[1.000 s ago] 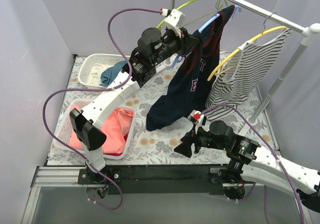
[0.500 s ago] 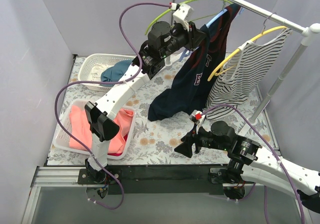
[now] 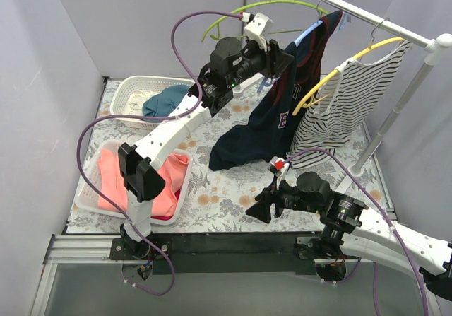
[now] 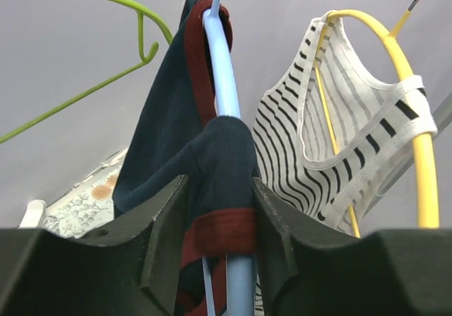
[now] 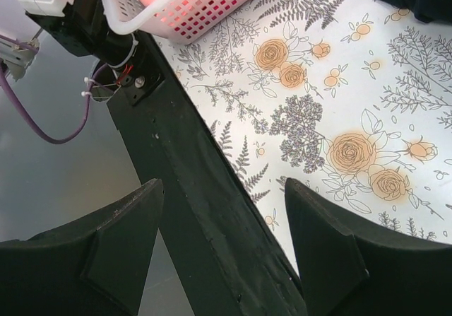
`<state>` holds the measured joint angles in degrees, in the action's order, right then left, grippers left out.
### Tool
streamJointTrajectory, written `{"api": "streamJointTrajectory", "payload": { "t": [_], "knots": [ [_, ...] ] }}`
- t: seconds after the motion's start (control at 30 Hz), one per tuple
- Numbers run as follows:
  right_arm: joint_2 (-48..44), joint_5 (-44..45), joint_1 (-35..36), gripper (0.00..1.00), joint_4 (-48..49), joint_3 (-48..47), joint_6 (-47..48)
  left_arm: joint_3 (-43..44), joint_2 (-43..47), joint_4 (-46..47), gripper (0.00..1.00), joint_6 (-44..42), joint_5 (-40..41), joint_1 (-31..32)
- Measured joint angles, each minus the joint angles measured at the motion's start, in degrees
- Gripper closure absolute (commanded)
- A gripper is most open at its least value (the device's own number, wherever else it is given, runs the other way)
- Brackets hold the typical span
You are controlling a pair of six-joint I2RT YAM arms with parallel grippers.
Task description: Place the tank top on the hanger
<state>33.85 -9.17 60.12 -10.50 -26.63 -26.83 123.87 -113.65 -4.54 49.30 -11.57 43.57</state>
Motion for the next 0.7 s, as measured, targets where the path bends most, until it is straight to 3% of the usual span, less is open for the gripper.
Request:
{"api": "streamJointTrajectory", "payload": {
  "t": [0.03, 0.1, 0.3, 0.4, 0.53, 0.7],
  "knots": [
    [0.0, 0.0, 0.0, 0.23, 0.1, 0.2, 0.0, -1.3, 0.9, 0.6, 0.45, 0.0, 0.2, 0.0],
    [0.1, 0.0, 0.0, 0.23, 0.1, 0.3, 0.0, -3.1, 2.4, 0.9, 0.42, -0.3, 0.5, 0.0],
    [1.4, 0.0, 0.0, 0.23, 0.7, 0.3, 0.0, -6.6, 7.4, 2.4, 0.18, -1.2, 1.3, 0.0],
    [2.0, 0.0, 0.0, 0.21, 1.2, 0.3, 0.0, -8.2, 10.5, 3.0, 0.02, -1.5, 1.3, 0.0],
    [2.8, 0.0, 0.0, 0.21, 1.8, 0.3, 0.0, -12.2, 16.2, 3.2, 0.02, -1.5, 1.1, 0.0],
    [3.4, 0.4, 0.0, 0.19, 2.1, 0.3, 0.0, -23.7, 27.3, 4.0, 0.02, 0.0, 0.5, 0.0]
  ]
}}
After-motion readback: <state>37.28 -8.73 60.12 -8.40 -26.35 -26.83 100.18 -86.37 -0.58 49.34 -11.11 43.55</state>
